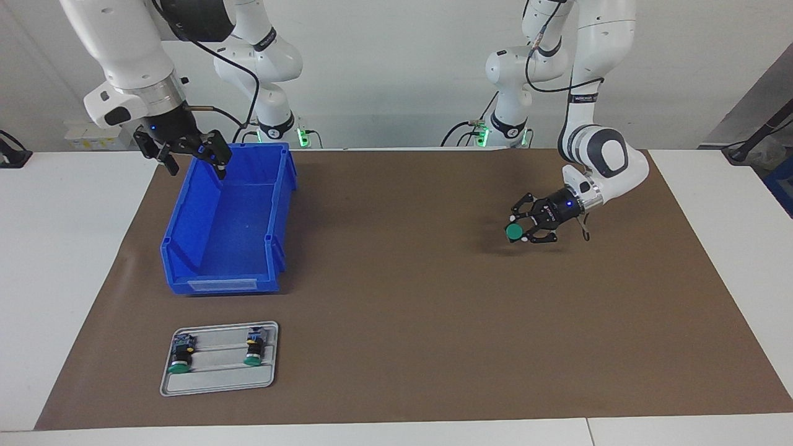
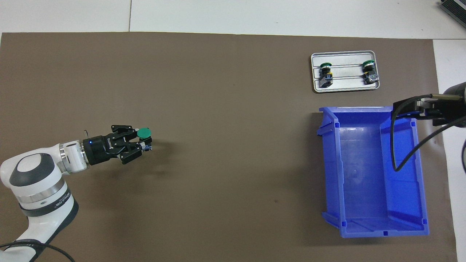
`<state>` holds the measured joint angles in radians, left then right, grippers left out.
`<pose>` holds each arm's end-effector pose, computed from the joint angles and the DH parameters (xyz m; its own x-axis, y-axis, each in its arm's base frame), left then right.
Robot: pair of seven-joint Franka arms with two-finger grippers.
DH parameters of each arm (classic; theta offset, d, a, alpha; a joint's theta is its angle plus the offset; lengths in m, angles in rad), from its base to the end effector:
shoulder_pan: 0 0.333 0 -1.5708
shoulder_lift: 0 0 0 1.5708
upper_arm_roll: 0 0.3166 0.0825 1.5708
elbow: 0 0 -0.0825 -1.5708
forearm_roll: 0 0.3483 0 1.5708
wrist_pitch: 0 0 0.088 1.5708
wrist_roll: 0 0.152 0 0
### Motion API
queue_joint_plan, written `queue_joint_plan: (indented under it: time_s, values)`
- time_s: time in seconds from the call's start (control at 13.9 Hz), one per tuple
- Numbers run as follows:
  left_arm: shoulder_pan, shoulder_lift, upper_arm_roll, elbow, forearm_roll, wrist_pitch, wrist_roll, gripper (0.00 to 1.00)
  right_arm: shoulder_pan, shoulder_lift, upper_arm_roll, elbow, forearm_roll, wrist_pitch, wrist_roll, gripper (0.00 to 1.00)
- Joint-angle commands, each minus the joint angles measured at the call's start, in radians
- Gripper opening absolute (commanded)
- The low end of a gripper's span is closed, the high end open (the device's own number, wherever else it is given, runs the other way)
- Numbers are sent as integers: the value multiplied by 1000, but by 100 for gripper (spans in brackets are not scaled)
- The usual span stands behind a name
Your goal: Place and press button with both arms
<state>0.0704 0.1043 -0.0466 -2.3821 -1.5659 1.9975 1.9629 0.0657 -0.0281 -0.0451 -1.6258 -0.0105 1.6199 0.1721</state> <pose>0.4817 -0.0905 0.3002 0.5237 -0.1461 0.8393 -0.8078 -0.3980 0.4348 0.5153 0.0088 0.5749 0.9883 -0.1504 0.0234 -0.1506 -0.9886 0.0053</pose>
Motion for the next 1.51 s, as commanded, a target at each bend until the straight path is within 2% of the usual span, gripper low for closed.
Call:
queue_joint_plan:
  time_s: [0.0, 0.29, 1.44]
  values:
    - [-26, -38, 5, -34, -42, 14, 19, 14, 0, -23, 4, -29, -13, 21, 20, 100]
    - [-29, -40, 7, -32, -42, -17, 13, 1, -1, -23, 4, -29, -13, 20, 10, 100]
    - [-86, -38, 11, -38, -29, 64, 11, 0, -1, -23, 4, -29, -13, 17, 9, 100]
